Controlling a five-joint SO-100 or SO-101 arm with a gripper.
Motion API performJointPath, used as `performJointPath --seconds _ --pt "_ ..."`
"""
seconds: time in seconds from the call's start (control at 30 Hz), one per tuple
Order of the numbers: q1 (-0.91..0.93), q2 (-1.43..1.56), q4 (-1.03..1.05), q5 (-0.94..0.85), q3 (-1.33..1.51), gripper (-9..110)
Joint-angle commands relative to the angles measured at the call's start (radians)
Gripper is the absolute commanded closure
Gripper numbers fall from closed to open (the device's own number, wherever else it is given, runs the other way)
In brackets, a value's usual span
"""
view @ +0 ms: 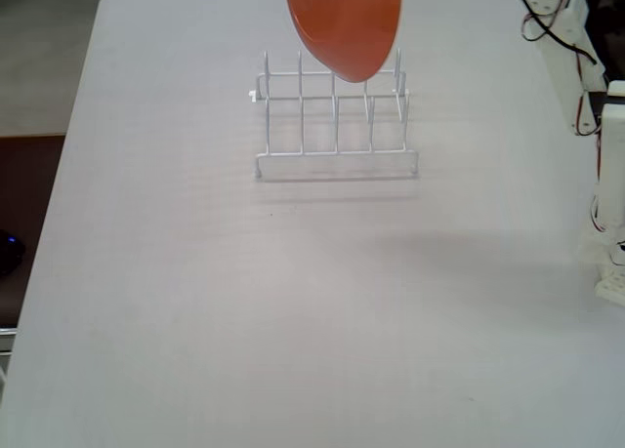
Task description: Would you please take all the plates for me?
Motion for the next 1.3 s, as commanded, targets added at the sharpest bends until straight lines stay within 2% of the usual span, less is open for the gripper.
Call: performJointPath --seconds 0.0,0.47,0.7,1.27 --pt "-0.064 0.147 -0.071 0.018 -0.014 102" --pt "-0.420 0.210 -0.229 0.304 -0.009 102" --pt "-0.554 0.212 -0.314 0.360 0.017 102" --pt "-0.588 0.210 -0.558 0.396 0.230 102"
